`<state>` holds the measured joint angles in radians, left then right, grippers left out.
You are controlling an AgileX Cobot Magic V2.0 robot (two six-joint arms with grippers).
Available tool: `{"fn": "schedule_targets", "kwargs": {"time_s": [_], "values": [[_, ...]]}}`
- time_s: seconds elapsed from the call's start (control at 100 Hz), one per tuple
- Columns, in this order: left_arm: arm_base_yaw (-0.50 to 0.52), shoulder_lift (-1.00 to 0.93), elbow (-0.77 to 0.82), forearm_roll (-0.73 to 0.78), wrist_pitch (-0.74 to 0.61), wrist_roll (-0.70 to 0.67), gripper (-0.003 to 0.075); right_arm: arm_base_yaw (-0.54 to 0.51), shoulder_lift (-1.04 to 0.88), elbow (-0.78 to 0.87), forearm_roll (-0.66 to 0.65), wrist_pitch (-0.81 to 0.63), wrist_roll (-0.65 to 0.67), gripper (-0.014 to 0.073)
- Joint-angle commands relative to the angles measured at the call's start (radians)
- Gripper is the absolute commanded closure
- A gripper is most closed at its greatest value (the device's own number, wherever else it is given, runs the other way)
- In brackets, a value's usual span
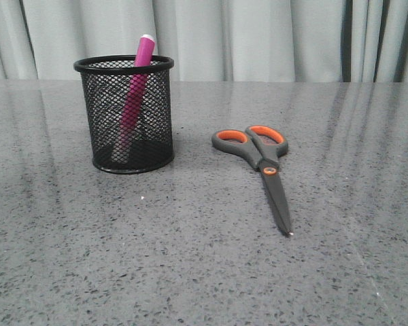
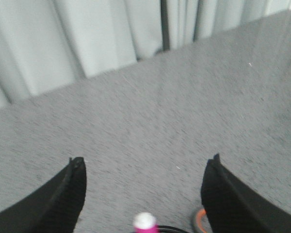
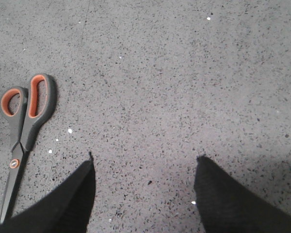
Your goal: Put pen and scissors into bin
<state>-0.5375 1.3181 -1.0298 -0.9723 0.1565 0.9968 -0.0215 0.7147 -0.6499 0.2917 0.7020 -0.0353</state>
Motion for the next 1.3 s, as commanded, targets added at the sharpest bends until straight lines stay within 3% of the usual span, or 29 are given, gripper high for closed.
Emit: {"fn": "schedule_targets", "kwargs": {"time_s": [0.0,0.35,0.49,0.67,1.02,1.29], "values": [[0.037,-0.062,-0.026,0.015,-0.026,-0.001,0.025,-0.006,0.004,-0.033,0.008,-0.065,-0.006,0.0193],[0.299,-0.14,-0.026,0.011,0.209,-0.007,0.026,-0.006,0.004,-0.033,0.008,-0.063,-0.006,0.0193],[0.427,-0.168,-0.025,0.011,0.291,-0.144,0.0325,-0.006,0.004,-0.033,0.003,-0.073,-0.006,0.0193],[0.571,-0.251,0.043,0.002,0.304,-0.171,0.0337,-0.006,0.004,-0.033,0.003,-0.107,-0.006,0.0193],[0.607,-0.393,0.208,0.008,0.24,-0.169,0.0337,-0.001,0.004,-0.033,0.058,-0.152,-0.006,0.0193],[0.607,-0.404,0.213,0.008,0.24,-0.169,0.0337,0.148,0.096,-0.093,0.038,-0.073,-0.042,0.0193]]}}
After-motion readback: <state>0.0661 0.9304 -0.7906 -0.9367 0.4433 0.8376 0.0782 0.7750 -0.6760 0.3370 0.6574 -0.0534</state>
